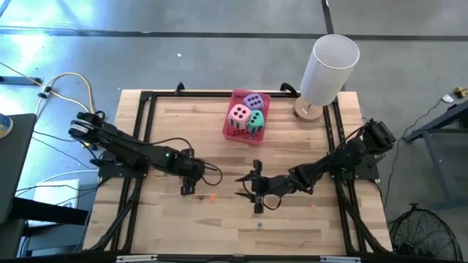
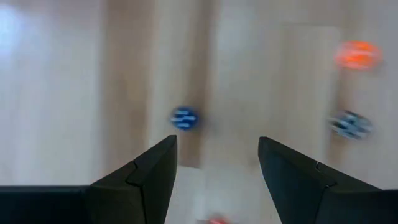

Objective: Pick & Place Dice
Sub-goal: Put the small dark blue dice into the bin

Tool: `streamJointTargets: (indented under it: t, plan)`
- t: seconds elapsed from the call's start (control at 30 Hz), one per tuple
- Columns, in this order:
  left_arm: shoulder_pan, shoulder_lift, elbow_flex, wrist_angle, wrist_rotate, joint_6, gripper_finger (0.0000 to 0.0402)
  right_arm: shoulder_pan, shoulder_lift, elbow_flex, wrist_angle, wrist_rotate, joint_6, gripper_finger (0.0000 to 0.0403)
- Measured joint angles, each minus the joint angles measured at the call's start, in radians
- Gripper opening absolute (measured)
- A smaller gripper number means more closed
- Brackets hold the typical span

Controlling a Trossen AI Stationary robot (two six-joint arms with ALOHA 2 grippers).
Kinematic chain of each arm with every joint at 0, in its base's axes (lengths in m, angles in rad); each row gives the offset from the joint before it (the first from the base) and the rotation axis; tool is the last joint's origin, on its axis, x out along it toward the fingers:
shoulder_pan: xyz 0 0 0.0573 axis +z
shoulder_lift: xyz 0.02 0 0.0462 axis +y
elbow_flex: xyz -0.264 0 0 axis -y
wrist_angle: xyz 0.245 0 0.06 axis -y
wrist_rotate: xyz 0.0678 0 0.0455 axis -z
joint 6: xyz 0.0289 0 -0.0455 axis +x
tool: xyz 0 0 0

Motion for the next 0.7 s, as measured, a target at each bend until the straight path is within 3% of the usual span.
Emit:
streamJointTargets:
  t: [0.17,0.7]
  plan:
    - [0.002,0.048,0.0,-0.002,-0.097,-0.044,0.0216,0.0,0.0,0.0,0.0,0.0,-0.021,0.0194]
    - [0.114,0.115,0.0,0.043,0.007,-0.044,0.0216,0.001,0.0,0.0,0.002,0.0,-0.019,0.0194]
